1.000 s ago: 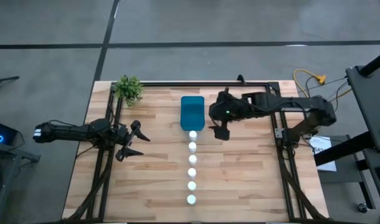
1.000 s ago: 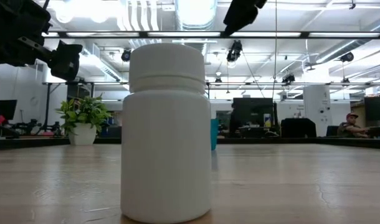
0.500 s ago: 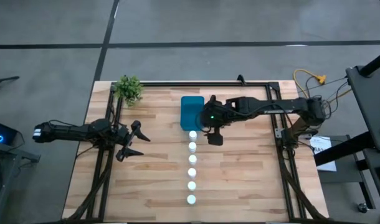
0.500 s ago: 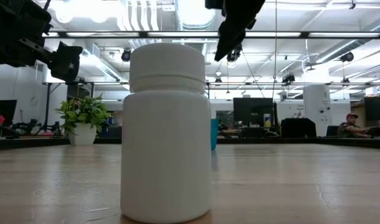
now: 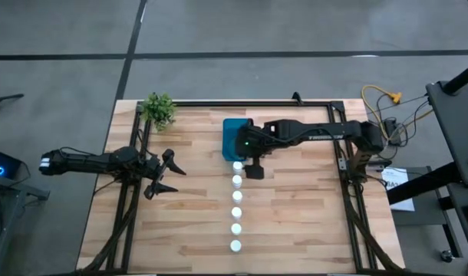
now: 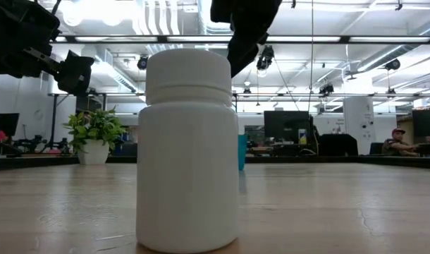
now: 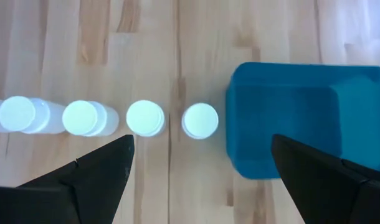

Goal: Pick and place pill bottles into a basket
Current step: Put the white pill bottle into the blue bin

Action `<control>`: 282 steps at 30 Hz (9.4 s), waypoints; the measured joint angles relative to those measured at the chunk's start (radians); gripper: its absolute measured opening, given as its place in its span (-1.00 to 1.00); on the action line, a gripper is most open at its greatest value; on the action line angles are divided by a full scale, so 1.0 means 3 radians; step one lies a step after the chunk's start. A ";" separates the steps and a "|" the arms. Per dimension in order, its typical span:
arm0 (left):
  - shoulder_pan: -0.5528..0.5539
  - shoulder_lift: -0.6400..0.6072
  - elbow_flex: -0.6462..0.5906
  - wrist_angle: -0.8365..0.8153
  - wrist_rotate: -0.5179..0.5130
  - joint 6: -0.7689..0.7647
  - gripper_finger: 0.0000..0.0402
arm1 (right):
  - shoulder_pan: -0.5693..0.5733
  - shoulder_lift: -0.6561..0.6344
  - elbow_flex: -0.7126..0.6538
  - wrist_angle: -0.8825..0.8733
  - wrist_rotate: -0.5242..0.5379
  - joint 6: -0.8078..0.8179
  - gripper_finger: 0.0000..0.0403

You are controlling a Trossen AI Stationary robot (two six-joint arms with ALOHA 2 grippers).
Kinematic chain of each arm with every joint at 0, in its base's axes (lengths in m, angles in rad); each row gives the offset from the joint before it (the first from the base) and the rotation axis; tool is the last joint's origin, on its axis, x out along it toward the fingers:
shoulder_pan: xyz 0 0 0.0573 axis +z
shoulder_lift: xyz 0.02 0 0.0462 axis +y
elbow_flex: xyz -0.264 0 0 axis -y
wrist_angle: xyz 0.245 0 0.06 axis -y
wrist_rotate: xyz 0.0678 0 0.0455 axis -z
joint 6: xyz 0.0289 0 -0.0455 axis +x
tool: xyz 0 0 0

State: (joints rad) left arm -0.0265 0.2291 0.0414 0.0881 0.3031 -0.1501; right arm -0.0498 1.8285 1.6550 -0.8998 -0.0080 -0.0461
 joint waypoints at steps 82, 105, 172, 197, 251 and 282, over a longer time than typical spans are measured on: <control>0.0000 0.0216 -0.0014 0.0002 -0.0003 -0.0001 0.49 | -0.0084 0.0459 -0.0167 0.0369 -0.0141 -0.0169 0.35; -0.0001 0.0239 -0.0014 0.0003 -0.0001 -0.0004 0.49 | -0.0093 0.0688 -0.0164 0.0505 -0.0151 -0.0211 0.30; -0.0001 0.0230 -0.0019 0.0003 -0.0001 -0.0012 0.49 | -0.0148 0.0697 -0.0436 0.0831 -0.0157 -0.0222 0.23; -0.0001 0.0233 -0.0019 0.0007 -0.0001 -0.0011 0.49 | -0.0149 0.0697 -0.0463 0.0878 -0.0265 -0.0170 0.10; -0.0001 0.0233 -0.0019 0.0026 0.0020 -0.0094 0.49 | -0.0484 0.0695 0.0948 -0.0527 -0.0050 -0.0364 -0.27; 0.0000 0.0239 -0.0019 0.0025 0.0023 -0.0098 0.49 | -0.1400 0.0691 0.0503 -0.0076 -0.0500 -0.0722 -0.27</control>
State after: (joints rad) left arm -0.0266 0.3006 0.0357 0.0956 0.3099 -0.1795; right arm -0.4698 2.0357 1.8059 -0.9226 -0.1581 -0.2626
